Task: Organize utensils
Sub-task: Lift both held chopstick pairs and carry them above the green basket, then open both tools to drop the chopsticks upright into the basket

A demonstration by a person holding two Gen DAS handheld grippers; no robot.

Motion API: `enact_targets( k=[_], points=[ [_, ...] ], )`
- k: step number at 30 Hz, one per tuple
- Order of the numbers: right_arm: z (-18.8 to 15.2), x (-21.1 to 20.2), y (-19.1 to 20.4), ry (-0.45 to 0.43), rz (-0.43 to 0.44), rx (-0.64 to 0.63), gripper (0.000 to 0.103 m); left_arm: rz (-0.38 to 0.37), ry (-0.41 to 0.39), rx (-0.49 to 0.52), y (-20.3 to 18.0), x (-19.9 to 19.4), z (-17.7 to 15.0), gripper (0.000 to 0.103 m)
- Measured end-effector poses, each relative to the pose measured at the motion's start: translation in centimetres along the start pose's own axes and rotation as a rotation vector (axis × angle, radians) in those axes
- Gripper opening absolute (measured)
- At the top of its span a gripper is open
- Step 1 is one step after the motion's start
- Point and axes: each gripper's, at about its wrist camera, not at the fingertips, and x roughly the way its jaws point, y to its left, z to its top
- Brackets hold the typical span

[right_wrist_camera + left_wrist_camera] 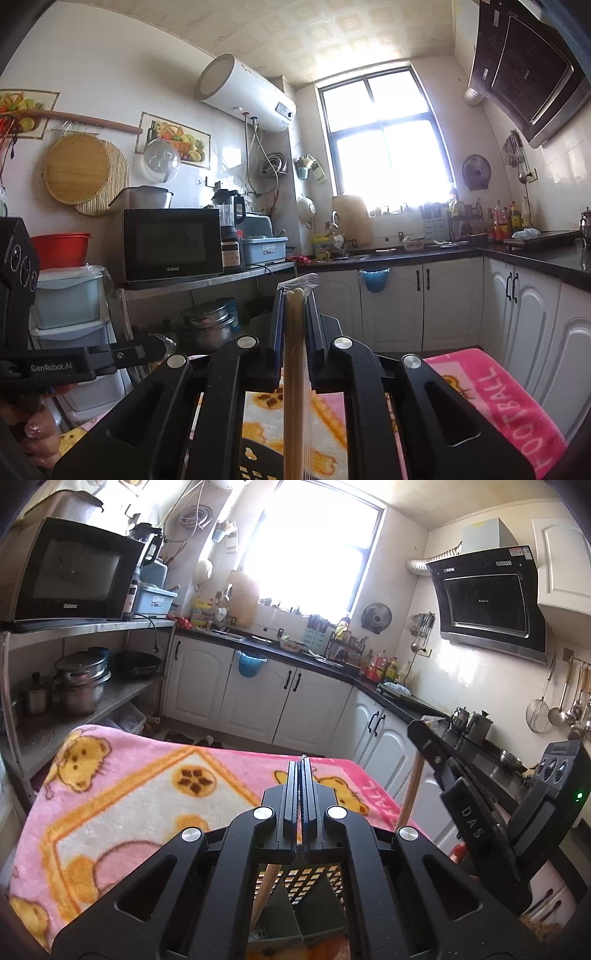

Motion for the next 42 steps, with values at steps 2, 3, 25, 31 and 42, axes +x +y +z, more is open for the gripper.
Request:
enact_targets(
  k=[2, 3, 25, 31, 42],
  points=[
    [-0.1, -0.3, 0.0, -0.009, -0.01, -0.008, 0.011, 0.0, 0.006, 0.001, 0.0, 0.0, -0.3, 0.0],
    [-0.2, -0.5, 0.0, -0.016, -0.02, -0.012, 0.011, 0.0, 0.009, 0.001, 0.1, 0.0, -0.5, 0.0],
    [-1.2, -3.7, -0.9, 0.121, -0.025, 0.068, 0.044, 0.068, 0.065, -0.026, 0.9, -2.1, -2.8, 0.035],
    [-1.7, -5.2, -0.4, 0.201, -0.037, 0.074, 0.053, 0.088, 0.083, -0.036, 1.0, -3.0, -3.5, 0.059],
    [-3.2, -8.2, 0.3, 0.325, -0.035, 0.067, 0.062, 0.097, 0.087, -0.029, 0.5, -6.0, -4.8, 0.089]
  ],
)
